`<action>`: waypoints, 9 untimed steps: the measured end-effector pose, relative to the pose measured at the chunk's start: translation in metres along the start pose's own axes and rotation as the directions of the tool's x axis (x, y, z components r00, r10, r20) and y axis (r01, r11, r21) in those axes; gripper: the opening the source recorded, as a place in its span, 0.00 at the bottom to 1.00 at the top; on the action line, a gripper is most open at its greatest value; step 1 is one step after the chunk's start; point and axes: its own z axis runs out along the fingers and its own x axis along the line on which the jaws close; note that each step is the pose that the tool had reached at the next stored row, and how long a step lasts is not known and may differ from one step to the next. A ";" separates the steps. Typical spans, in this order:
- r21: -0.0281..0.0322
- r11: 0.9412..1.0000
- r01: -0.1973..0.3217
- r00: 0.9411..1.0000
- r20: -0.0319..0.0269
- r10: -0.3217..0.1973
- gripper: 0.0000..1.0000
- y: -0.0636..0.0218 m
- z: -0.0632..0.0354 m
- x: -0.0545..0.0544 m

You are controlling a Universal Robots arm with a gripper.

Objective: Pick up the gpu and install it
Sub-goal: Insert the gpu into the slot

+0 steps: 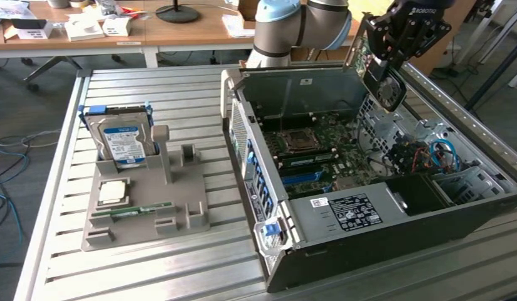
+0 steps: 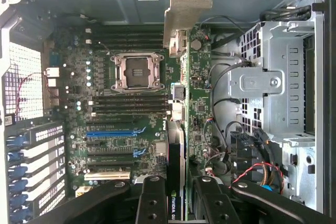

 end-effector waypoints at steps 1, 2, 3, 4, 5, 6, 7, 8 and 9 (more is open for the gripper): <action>0.000 1.000 0.003 1.000 0.000 -0.003 0.26 0.0000 0.0000 0.000; 0.000 1.000 0.008 1.000 0.000 -0.008 0.26 0.0000 0.0000 0.000; 0.000 1.000 0.016 1.000 -0.001 -0.016 0.26 0.0000 0.0000 0.000; -0.001 1.000 0.026 1.000 -0.001 -0.026 0.26 0.0000 0.0001 0.000; -0.001 0.999 0.039 0.999 -0.002 -0.039 0.26 0.0000 0.0001 0.000; -0.001 0.999 0.053 0.999 -0.003 -0.053 0.26 0.0000 0.0000 0.000; -0.001 0.998 0.067 0.998 -0.003 -0.067 0.26 0.0000 0.0000 0.000; -0.001 0.997 0.082 0.997 -0.004 -0.082 0.26 -0.0001 0.0000 0.000; 0.000 0.995 0.097 0.995 -0.005 -0.097 0.26 -0.0001 0.0000 0.000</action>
